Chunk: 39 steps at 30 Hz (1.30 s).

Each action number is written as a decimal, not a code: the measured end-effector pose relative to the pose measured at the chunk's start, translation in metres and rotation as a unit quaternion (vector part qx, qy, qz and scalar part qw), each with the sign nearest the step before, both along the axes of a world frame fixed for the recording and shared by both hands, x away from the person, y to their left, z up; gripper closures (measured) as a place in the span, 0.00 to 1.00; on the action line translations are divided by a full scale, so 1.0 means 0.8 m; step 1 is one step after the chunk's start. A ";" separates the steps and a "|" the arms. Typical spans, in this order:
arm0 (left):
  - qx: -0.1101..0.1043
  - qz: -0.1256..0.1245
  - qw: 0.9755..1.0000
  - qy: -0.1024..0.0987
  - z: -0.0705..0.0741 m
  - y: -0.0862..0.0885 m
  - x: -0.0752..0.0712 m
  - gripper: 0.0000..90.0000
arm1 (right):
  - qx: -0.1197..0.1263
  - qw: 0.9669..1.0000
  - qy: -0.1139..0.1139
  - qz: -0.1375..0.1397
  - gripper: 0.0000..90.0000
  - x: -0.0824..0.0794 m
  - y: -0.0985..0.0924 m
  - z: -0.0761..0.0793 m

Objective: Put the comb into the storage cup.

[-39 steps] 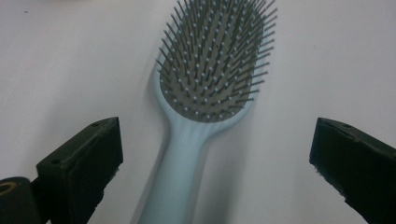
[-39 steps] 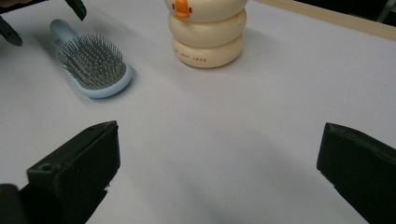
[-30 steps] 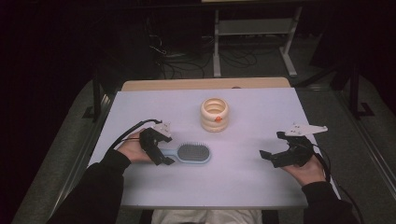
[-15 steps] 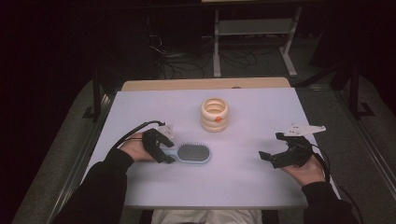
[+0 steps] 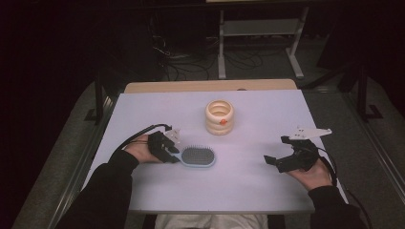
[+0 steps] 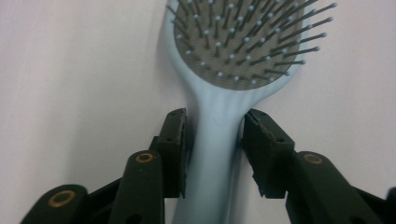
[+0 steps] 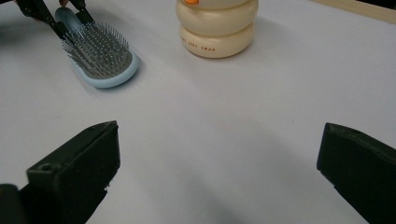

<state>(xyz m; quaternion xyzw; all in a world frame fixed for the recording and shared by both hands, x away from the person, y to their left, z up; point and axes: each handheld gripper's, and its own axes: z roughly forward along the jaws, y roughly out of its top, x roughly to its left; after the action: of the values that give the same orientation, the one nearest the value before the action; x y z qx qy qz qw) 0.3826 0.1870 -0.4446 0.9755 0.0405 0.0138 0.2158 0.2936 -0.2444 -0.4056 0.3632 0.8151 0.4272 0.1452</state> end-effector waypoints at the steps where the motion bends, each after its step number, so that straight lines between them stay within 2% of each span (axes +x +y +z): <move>1: 0.001 0.000 1.000 0.000 0.000 -0.001 -0.001 0.68 | 0.000 1.000 0.000 0.000 0.00 0.000 0.000 0.000; 10: 0.004 -0.007 1.000 0.008 0.001 -0.002 0.000 0.76 | 0.001 1.000 -0.002 0.000 0.00 0.000 -0.001 0.001; 16: 0.000 -0.007 1.000 0.011 0.001 -0.001 0.000 0.77 | 0.005 1.000 -0.004 -0.002 0.00 -0.001 -0.002 0.002; 19: -0.005 0.000 1.000 0.027 0.001 0.000 0.003 0.77 | 0.003 1.000 -0.004 -0.003 0.00 -0.001 -0.002 0.002; 26: -0.014 0.001 0.999 0.040 0.001 0.002 0.005 0.77 | 0.003 1.000 -0.006 -0.004 0.00 -0.001 -0.002 0.002; 33: -0.013 0.004 0.999 0.034 0.005 0.006 0.006 0.77 | 0.002 1.000 -0.006 -0.008 0.00 -0.001 -0.003 0.002; 39: -0.025 0.008 0.999 0.028 0.013 0.014 0.006 0.77 | 0.002 1.000 -0.010 -0.012 0.00 -0.001 -0.003 0.002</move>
<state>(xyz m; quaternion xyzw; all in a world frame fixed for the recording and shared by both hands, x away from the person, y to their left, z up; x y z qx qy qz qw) 0.3874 0.1985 -0.4339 0.9695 0.0546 -0.0129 0.2387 0.2926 -0.2469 -0.4038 0.3688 0.8086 0.4304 0.1579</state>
